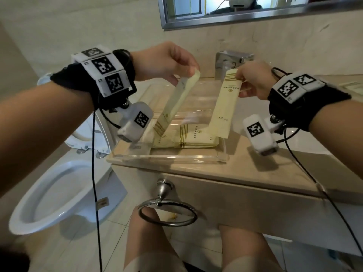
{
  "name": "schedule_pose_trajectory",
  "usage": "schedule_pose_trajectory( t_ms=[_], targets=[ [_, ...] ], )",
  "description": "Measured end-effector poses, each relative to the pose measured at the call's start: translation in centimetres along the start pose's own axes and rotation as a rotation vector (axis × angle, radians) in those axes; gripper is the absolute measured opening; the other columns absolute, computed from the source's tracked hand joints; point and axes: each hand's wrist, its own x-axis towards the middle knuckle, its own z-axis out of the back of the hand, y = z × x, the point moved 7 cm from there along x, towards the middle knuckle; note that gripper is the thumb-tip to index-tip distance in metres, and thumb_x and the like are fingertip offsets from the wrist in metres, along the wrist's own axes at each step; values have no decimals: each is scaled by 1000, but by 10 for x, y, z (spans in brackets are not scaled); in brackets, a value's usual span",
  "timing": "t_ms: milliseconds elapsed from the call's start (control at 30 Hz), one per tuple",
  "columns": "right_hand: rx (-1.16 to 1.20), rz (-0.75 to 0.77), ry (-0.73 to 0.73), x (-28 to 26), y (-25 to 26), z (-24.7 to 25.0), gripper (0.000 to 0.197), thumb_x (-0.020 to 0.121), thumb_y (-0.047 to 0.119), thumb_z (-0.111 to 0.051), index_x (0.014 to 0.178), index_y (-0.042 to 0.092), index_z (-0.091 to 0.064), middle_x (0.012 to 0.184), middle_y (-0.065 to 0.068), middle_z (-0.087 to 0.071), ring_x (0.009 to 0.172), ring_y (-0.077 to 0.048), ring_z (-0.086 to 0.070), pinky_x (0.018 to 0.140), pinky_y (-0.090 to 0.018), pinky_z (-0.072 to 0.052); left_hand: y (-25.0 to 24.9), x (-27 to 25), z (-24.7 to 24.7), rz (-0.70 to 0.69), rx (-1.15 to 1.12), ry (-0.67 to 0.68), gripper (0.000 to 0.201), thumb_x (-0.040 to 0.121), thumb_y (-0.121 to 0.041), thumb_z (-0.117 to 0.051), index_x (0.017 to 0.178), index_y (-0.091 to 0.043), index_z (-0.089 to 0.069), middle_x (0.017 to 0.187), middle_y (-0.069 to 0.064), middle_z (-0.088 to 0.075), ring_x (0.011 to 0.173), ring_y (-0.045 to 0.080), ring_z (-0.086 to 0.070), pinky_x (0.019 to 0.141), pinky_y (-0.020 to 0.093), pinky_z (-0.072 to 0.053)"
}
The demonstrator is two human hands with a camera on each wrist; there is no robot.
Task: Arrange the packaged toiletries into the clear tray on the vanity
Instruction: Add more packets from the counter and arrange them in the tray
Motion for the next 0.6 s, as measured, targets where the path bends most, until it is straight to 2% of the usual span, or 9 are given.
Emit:
schedule_pose_trajectory(
  t_ms=[100,167,233,333,467,600],
  targets=[
    [-2,-11,-5,-6,-4,4,16,96,4,-35,91,9,-49,72,-3,-55,61,-13,-55,49,-26,-46,-14,2,-17,-1,94,88,16,92,-8,-55,88,-19,-66,66,-17,-66,62,-5,-60,63,11,-54],
    [-11,-5,-9,-8,-7,7,20,95,4,-35,81,9,-48,72,-4,-55,61,-13,-55,52,-27,-47,-17,5,-31,7,175,142,16,91,-9,-56,88,-20,-67,69,-15,-63,60,-7,-58,64,12,-53],
    [-30,3,-17,-10,-10,10,26,95,3,-35,72,10,-44,71,-4,-55,60,-13,-55,51,-27,-46,-14,6,-47,27,235,222,15,90,-7,-57,91,-17,-68,64,-17,-64,59,-7,-58,63,14,-54],
    [-39,25,-24,-15,-13,14,25,94,2,-36,71,10,-45,70,-4,-56,60,-14,-57,49,-27,-45,-5,5,-69,59,280,325,18,90,-6,-56,89,-18,-68,64,-17,-64,61,-6,-61,61,13,-53],
    [-40,28,-27,-18,-19,19,25,93,3,-37,71,11,-46,71,-4,-58,61,-14,-58,48,-26,-45,4,3,-89,65,355,376,16,91,-5,-54,101,-5,-68,56,-23,-60,55,-9,-57,53,7,-48],
    [-30,19,-40,-19,-21,24,25,93,3,-37,71,11,-46,72,-5,-58,62,-15,-58,50,-27,-46,10,1,-105,73,387,433,16,91,-4,-54,99,-8,-67,62,-12,-56,49,-6,-52,50,9,-45]
  ],
)
